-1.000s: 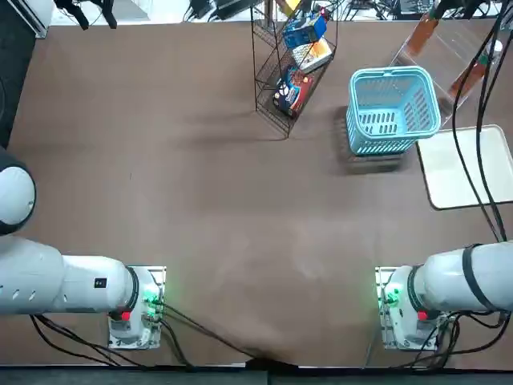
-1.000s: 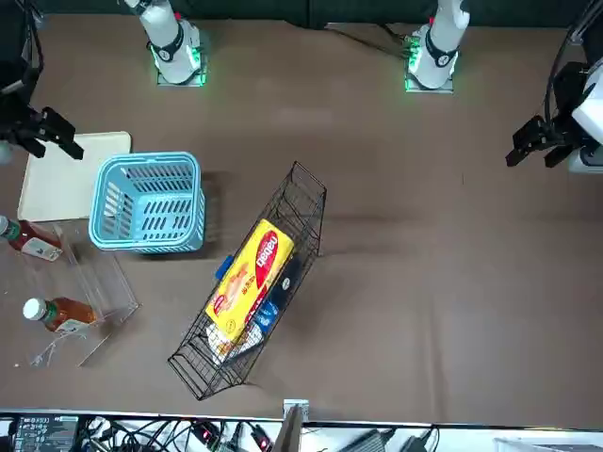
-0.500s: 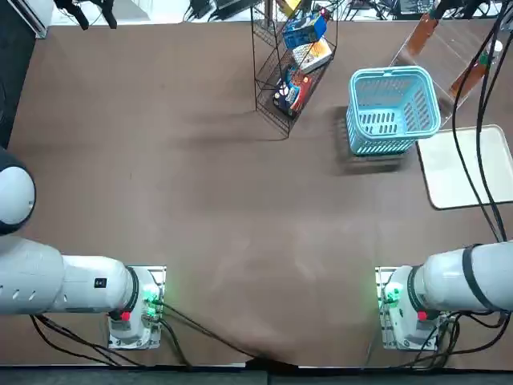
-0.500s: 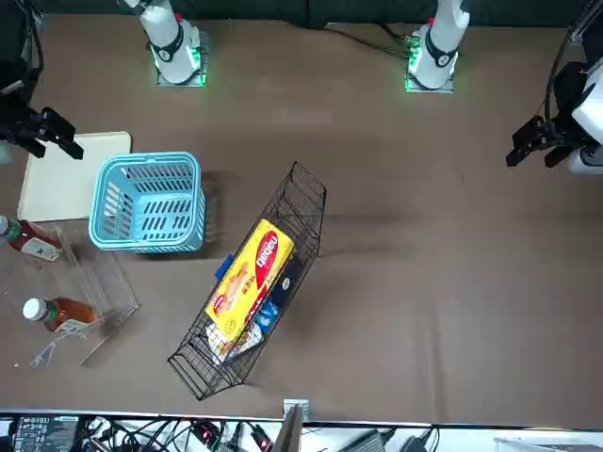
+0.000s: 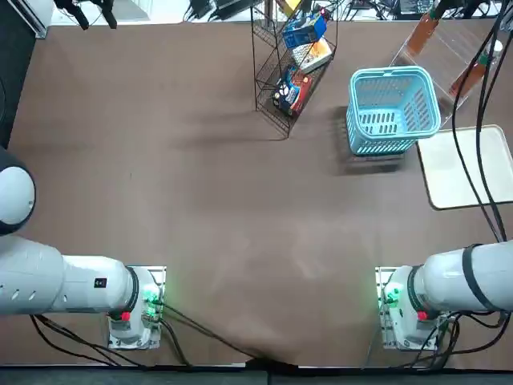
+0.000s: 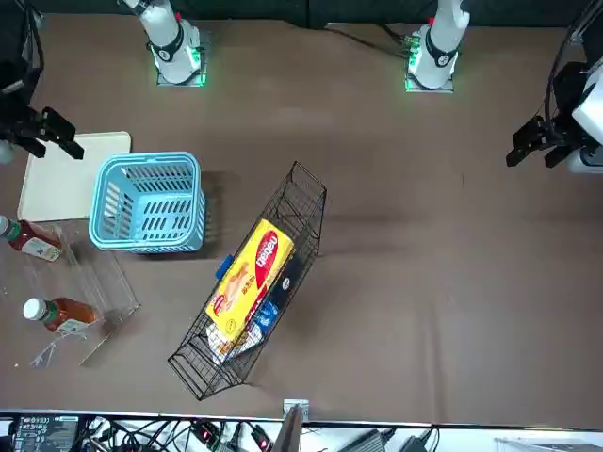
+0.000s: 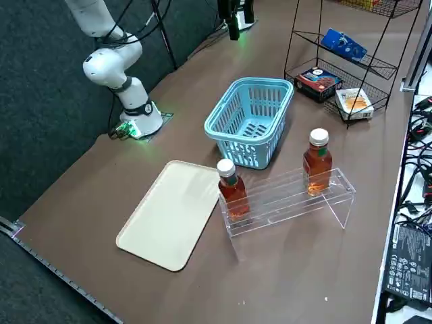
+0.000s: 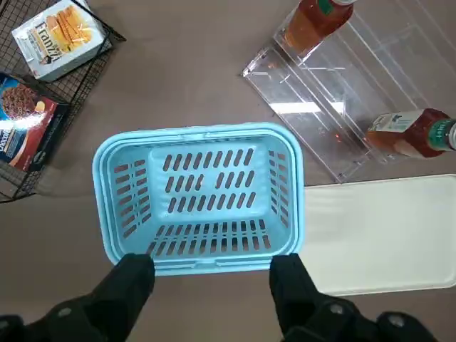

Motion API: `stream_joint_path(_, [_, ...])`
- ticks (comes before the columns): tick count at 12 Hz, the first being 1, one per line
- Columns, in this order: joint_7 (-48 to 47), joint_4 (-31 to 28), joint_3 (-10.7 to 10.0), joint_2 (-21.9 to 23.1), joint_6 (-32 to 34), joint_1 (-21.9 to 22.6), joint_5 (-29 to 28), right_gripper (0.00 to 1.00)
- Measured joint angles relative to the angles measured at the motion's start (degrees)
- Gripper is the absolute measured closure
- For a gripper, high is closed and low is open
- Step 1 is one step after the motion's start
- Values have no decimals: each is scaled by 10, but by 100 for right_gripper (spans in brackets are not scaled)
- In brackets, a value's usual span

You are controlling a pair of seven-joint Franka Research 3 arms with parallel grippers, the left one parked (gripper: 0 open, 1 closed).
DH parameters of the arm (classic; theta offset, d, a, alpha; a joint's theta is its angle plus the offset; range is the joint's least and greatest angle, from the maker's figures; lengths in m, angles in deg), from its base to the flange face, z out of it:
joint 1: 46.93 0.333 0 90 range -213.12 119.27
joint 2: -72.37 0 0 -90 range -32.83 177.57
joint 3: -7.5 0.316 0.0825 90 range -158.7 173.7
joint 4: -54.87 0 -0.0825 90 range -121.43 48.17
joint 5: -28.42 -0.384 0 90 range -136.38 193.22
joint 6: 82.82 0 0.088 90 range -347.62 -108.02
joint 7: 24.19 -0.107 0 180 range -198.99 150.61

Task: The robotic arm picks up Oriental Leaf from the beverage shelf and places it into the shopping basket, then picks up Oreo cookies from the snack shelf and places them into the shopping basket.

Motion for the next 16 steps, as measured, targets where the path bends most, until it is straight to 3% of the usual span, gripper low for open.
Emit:
stream_joint_path(8, [12,0,1,0,-4,0,4,0])
stream_joint_path(12, [87,0,-2,-1,-8,-9,12,0])
stream_joint_path(16, [205,0,-4,-9,-9,-53,13,0])
